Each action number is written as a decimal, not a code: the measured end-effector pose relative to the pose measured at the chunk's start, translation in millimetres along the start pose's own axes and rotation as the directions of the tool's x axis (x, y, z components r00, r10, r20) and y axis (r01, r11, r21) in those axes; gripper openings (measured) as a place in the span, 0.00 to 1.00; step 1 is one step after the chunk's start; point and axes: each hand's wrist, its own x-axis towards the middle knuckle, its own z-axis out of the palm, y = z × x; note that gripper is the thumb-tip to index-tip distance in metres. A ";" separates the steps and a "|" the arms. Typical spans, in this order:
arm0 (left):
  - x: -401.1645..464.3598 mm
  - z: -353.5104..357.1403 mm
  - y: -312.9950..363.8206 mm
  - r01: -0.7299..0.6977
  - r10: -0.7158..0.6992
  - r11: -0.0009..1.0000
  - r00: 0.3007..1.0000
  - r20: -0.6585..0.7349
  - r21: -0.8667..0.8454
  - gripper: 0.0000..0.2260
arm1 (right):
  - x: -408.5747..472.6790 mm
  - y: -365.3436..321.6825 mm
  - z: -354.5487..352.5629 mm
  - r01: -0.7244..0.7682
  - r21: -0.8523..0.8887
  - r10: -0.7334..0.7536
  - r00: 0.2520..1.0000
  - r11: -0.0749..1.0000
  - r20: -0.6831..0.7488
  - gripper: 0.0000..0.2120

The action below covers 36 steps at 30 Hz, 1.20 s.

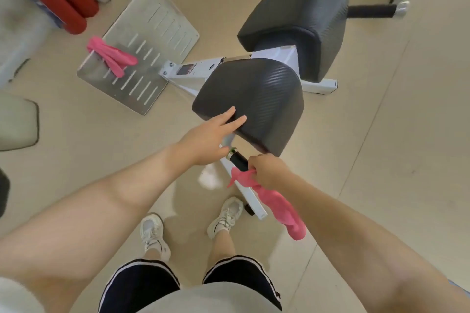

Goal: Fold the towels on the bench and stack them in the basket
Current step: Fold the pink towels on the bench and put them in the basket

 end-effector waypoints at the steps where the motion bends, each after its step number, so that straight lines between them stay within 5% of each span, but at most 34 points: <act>1: -0.4 -4.6 3.6 0.024 -0.024 1.000 1.000 0.014 0.003 0.31 | -8.5 -3.8 -3.5 0.051 0.032 -0.049 0.998 0.998 -0.039 0.05; 5: -6.9 -22.5 11.6 0.034 -0.033 0.998 0.999 0.025 -0.056 0.25 | -45.0 -21.2 -28.5 0.245 0.148 -0.210 0.953 0.958 -0.217 0.07; 7: -22.2 -30.6 9.9 0.031 -0.020 0.961 0.999 0.042 -0.275 0.23 | -61.6 -35.5 -48.3 0.329 0.145 -0.284 0.921 0.933 -0.266 0.06; 11: -77.7 -39.7 -12.1 0.008 -0.030 0.728 0.999 -0.021 -0.685 0.13 | -80.3 -79.0 -79.3 0.448 0.198 -0.314 0.821 0.872 -0.477 0.07; 14: -129.8 -40.9 -49.0 -0.061 -0.089 0.681 0.982 -0.166 -0.729 0.03 | -84.1 -131.6 -83.9 0.515 0.209 -0.334 0.764 0.831 -0.552 0.09; 18: -215.0 -37.8 -107.1 -0.088 -0.227 0.717 0.908 -0.351 -0.691 0.10 | -85.7 -219.6 -58.3 0.566 0.108 -0.418 0.711 0.817 -0.566 0.16; 22: -317.1 -35.6 -164.4 -0.093 -0.316 0.769 0.805 -0.502 -0.633 0.09 | -87.3 -322.1 -17.8 0.629 -0.036 -0.541 0.636 0.776 -0.550 0.02; 26: -426.9 -17.7 -228.3 -0.030 -0.453 0.775 0.671 -0.587 -0.632 0.04 | -81.8 -436.2 28.3 0.713 -0.168 -0.687 0.542 0.681 -0.483 0.04; 29: -508.2 3.7 -272.4 0.067 -0.555 0.771 0.560 -0.615 -0.634 0.09 | -77.0 -523.6 59.7 0.784 -0.217 -0.804 0.512 0.581 -0.304 0.05; 36: -635.2 44.3 -362.1 0.254 -0.733 0.672 0.362 -0.576 -0.696 0.07 | -57.7 -680.1 127.5 0.838 -0.172 -0.834 0.540 0.519 0.114 0.05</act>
